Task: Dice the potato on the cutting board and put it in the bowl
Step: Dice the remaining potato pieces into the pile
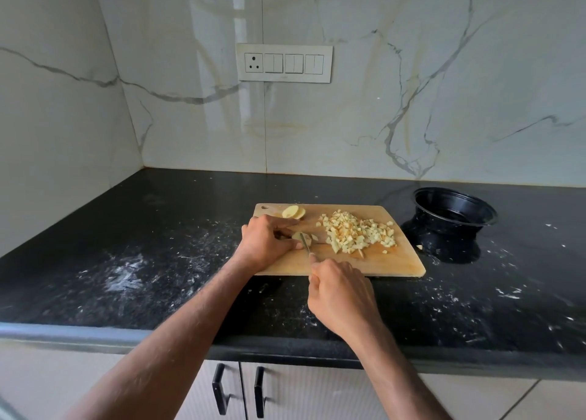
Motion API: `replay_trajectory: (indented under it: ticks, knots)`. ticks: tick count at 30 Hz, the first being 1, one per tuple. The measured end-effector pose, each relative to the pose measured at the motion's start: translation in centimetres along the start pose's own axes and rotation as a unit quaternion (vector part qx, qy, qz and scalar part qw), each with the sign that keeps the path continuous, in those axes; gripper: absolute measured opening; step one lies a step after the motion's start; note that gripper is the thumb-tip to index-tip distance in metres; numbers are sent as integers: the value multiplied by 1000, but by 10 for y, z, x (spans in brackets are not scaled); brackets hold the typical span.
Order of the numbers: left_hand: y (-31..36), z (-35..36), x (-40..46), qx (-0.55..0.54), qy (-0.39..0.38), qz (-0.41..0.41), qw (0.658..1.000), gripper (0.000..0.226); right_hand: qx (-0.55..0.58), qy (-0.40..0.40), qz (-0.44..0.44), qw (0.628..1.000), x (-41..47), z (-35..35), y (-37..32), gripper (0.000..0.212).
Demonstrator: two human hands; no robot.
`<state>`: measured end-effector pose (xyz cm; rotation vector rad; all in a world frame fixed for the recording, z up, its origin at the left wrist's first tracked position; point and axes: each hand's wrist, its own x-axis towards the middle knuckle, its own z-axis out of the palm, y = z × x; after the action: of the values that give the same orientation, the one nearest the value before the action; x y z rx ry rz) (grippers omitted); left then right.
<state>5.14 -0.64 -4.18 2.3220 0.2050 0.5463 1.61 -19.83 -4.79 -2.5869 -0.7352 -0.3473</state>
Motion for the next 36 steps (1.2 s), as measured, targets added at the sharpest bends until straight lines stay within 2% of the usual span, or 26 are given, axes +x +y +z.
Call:
replay_trajectory:
  ticks: [2, 5, 9, 14, 18, 25, 30, 36]
  knots:
    - [0, 0, 1, 7, -2, 1, 1000, 50, 5, 2, -7, 1000, -9, -5, 3, 32]
    - [1, 1, 0, 64, -15, 18, 998, 36, 5, 5, -18, 1000, -20, -17, 7, 37]
    - [1, 2, -1, 114, -32, 46, 992, 23, 17, 12, 8, 1000, -22, -34, 17, 20]
    - [-1, -2, -4, 19, -5, 50, 999, 32, 74, 74, 14, 994, -6, -25, 7, 33]
    - [-3, -2, -4, 11, 25, 69, 997, 15, 69, 80, 10, 994, 13, -2, -3, 37]
    - [-5, -1, -2, -2, 17, 58, 998, 22, 30, 85, 20, 996, 21, 15, 0, 34]
    - [-2, -4, -5, -3, -5, 51, 999, 54, 12, 74, 22, 997, 21, 16, -1, 29]
    - [1, -4, -2, 34, -36, 64, 997, 38, 4, 62, 24, 998, 31, 14, -3, 26]
